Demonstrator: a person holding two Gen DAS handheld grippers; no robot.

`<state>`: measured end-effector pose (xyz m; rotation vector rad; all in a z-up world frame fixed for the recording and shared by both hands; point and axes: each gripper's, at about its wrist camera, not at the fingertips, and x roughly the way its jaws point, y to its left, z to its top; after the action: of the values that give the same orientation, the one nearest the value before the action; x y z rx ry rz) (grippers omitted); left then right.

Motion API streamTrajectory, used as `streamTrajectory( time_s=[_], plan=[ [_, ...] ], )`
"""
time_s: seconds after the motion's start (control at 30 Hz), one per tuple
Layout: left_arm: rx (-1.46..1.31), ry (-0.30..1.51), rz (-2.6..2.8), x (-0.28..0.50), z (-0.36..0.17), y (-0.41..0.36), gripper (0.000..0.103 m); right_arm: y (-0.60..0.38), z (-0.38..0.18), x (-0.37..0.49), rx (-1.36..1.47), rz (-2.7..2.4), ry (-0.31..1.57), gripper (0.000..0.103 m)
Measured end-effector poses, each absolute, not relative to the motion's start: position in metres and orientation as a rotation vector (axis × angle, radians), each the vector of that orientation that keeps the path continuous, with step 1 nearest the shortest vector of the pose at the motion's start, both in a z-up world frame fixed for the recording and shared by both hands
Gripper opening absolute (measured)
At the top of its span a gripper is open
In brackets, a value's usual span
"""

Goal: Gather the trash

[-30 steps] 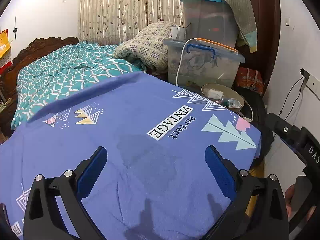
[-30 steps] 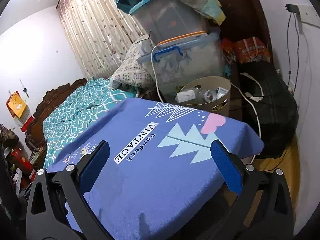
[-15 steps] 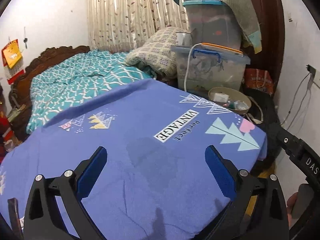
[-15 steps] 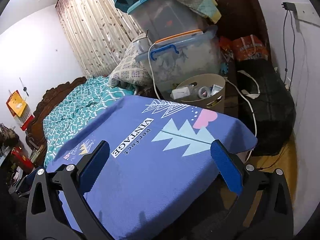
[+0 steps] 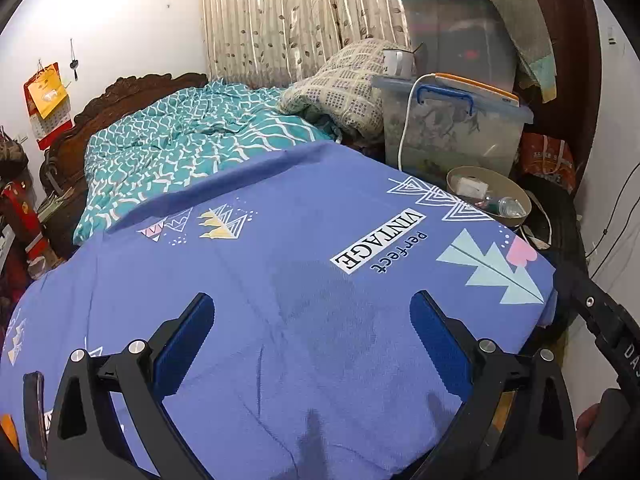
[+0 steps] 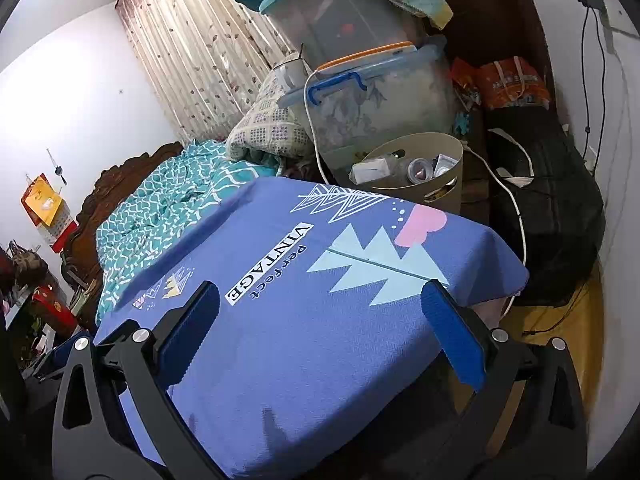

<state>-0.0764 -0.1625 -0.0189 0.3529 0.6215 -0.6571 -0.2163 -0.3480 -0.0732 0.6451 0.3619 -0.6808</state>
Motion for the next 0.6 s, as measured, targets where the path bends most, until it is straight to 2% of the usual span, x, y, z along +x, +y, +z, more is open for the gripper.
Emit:
streamTrajectory(
  time_s=[0.6],
  plan=[
    [0.429,0.611,-0.681,-0.084,-0.028,-0.179,0.095,-0.350,-0.080,-0.213,0.649,-0.684,0.365,0.100]
  ],
)
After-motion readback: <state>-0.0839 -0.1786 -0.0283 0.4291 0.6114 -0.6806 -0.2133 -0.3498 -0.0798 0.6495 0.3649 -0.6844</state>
